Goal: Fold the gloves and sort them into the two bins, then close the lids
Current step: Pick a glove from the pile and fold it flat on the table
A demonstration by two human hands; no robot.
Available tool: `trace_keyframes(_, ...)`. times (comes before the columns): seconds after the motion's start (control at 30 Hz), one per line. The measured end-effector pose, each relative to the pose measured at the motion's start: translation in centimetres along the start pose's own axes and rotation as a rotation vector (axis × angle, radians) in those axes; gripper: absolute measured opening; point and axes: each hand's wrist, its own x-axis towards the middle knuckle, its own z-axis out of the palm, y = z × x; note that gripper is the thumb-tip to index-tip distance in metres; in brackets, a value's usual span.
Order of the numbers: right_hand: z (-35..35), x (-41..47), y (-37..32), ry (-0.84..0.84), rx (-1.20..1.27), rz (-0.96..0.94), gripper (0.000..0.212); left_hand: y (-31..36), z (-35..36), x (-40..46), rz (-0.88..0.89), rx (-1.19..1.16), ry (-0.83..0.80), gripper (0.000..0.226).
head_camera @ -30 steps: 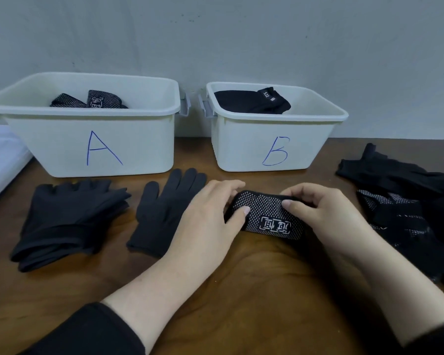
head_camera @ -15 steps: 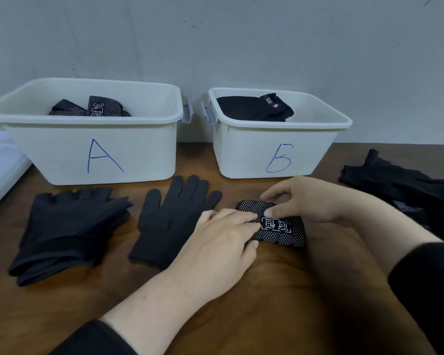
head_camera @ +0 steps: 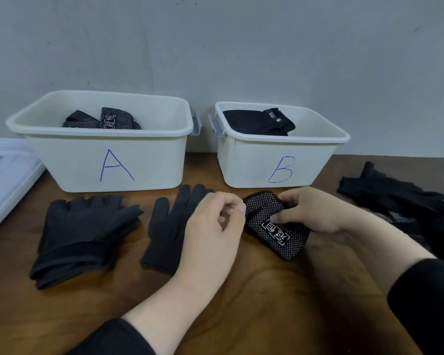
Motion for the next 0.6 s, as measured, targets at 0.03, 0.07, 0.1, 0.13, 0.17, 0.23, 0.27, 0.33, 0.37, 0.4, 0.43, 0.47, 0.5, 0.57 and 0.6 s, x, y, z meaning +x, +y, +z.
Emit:
trace_keyframes(0.03, 0.1, -0.3, 0.4, 0.047, 0.115, 0.0, 0.018, 0.3, 0.0, 0.1, -0.093, -0.099, 0.054, 0.007)
trace_keyframes(0.07, 0.2, -0.5, 0.6, 0.087, 0.221, -0.002, 0.017, 0.5, 0.0, 0.1, -0.194, -0.194, 0.091, 0.01)
trace_keyframes(0.1, 0.4, -0.9, 0.5, 0.115, 0.307, -0.004, 0.016, 0.6, 0.2, 0.0, -0.287, -0.286, 0.116, 0.013)
trace_keyframes(0.13, 0.7, -1.2, 0.2, 0.135, 0.377, -0.009, 0.015, 0.5, 0.4, -0.2, -0.37, -0.377, 0.128, 0.016)
trace_keyframes(0.17, 1.0, -1.6, -0.3, 0.147, 0.433, -0.018, 0.016, 0.6, 0.6, -0.4, -0.445, -0.477, 0.124, 0.019)
trace_keyframes(0.23, 1.7, -2.2, -1.2, 0.158, 0.521, -0.055, 0.02, 1.2, 0.7, -0.6, -0.576, -0.68, 0.063, 0.023)
trace_keyframes(0.27, 2.0, -2.5, -1.8, 0.165, 0.561, -0.074, 0.022, 1.7, 0.7, -0.7, -0.619, -0.765, 0.012, 0.022)
trace_keyframes(0.33, 2.7, -3.2, -3.0, 0.19, 0.59, -0.098, 0.026, 2.6, 0.3, -0.7, -0.662, -0.872, -0.08, 0.02)
trace_keyframes(0.37, 2.9, -3.5, -3.4, 0.194, 0.581, -0.112, 0.027, 3.0, 0.0, -0.6, -0.667, -0.896, -0.113, 0.021)
trace_keyframes(0.4, 3.0, -3.8, -3.9, 0.193, 0.581, -0.119, 0.028, 3.2, -0.2, -0.4, -0.666, -0.908, -0.135, 0.02)
trace_keyframes(0.43, 3.1, -4.0, -4.2, 0.191, 0.594, -0.115, 0.029, 3.4, -0.4, -0.3, -0.666, -0.913, -0.148, 0.02)
trace_keyframes(0.47, 3.2, -4.3, -4.5, 0.182, 0.62, -0.103, 0.031, 3.4, -0.6, -0.1, -0.672, -0.918, -0.153, 0.019)
trace_keyframes(0.5, 3.2, -4.5, -4.7, 0.161, 0.644, -0.091, 0.033, 3.5, -0.9, 0.0, -0.675, -0.92, -0.158, 0.018)
trace_keyframes(0.57, 3.1, -5.2, -5.1, 0.096, 0.698, -0.054, 0.034, 3.6, -1.3, 0.3, -0.665, -0.896, -0.178, 0.017)
trace_keyframes(0.6, 3.1, -5.5, -5.4, 0.062, 0.747, -0.032, 0.033, 3.7, -1.5, 0.4, -0.654, -0.881, -0.195, 0.016)
